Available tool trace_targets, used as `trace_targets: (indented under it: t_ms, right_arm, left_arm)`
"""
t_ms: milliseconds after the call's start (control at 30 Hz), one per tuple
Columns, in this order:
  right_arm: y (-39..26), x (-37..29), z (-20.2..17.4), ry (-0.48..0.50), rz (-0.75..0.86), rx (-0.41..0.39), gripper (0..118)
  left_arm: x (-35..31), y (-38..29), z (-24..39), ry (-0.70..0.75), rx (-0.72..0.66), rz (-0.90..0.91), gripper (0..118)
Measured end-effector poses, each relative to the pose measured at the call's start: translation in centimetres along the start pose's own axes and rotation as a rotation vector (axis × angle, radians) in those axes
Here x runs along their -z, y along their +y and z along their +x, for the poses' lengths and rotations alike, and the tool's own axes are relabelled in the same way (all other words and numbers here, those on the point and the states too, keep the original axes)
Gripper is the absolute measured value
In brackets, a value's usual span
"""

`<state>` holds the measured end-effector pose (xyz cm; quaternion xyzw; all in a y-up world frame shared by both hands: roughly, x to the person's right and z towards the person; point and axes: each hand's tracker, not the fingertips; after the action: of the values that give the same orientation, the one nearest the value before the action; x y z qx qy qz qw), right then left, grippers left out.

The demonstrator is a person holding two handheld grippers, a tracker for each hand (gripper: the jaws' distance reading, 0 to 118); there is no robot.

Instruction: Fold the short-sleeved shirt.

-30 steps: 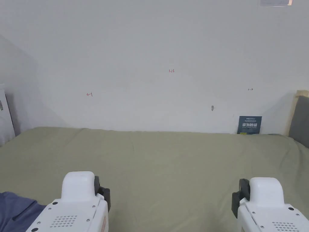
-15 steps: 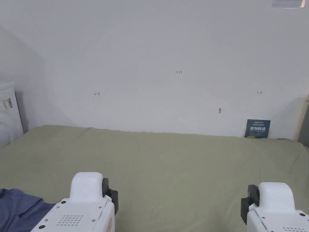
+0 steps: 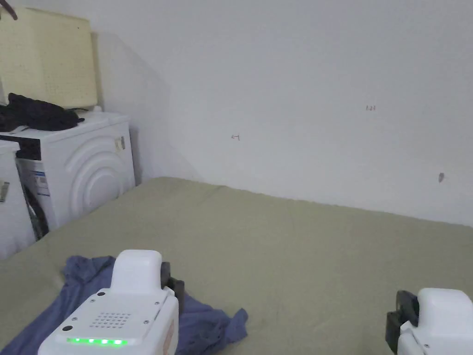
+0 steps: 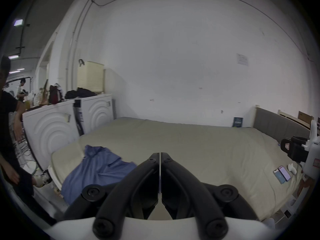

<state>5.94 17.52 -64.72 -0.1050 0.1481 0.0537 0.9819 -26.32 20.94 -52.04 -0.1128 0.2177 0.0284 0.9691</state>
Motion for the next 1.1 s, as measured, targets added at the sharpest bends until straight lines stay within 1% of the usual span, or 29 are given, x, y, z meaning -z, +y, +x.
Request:
trace_targets:
  t_ms: [33,67,233,333,433,500,567,700,833,1000,1067,1100]
  right_arm:
    - [0.2,0.5,-1.0,0.035,-0.001,0.004,0]
    - [0.5,0.7,-2.9,0.069,0.005,-0.003,0]
    - [1.0,1.8,-8.6,0.219,0.014,-0.030,0]
    - [0.8,2.1,-11.0,0.285,0.010,-0.029,0]
    - [0.6,2.4,-12.2,0.322,-0.003,-0.026,0]
    - [0.3,2.7,-12.8,0.329,-0.009,-0.034,0]
    - [0.0,3.0,-13.0,0.340,-0.022,-0.045,0]
    - [-0.4,3.3,-13.3,0.345,-0.044,-0.046,0]
    - [-1.0,3.5,-13.6,0.343,-0.069,-0.054,0]
    - [-3.1,5.1,-13.4,0.333,-0.118,-0.055,0]
    - [-3.8,5.6,-13.5,0.335,-0.141,-0.064,0]
    - [-4.1,5.8,-13.6,0.329,-0.152,-0.069,0]
  left_arm:
    - [-0.4,0.0,-1.2,0.034,-0.001,0.000,0]
    - [-0.8,0.0,-2.6,0.070,-0.007,-0.001,0]
    - [-2.8,-0.6,-8.4,0.231,-0.041,-0.017,0]
    - [-3.9,-1.2,-10.8,0.297,-0.057,-0.027,0]
    - [-4.4,-1.8,-12.1,0.341,-0.057,-0.046,0]
    - [-4.6,-2.0,-12.8,0.354,-0.077,-0.046,0]
    - [-4.2,-2.1,-13.5,0.337,-0.098,-0.055,0]
    - [-2.7,-2.3,-14.4,0.318,-0.085,-0.087,0]
    - [0.3,-2.3,-15.2,0.223,-0.138,-0.161,0]
    - [6.6,-4.4,-14.2,0.173,-0.024,-0.332,0]
    - [9.7,-6.0,-13.8,0.124,-0.037,-0.407,0]
    - [11.9,-7.6,-14.8,0.110,-0.048,-0.442,0]
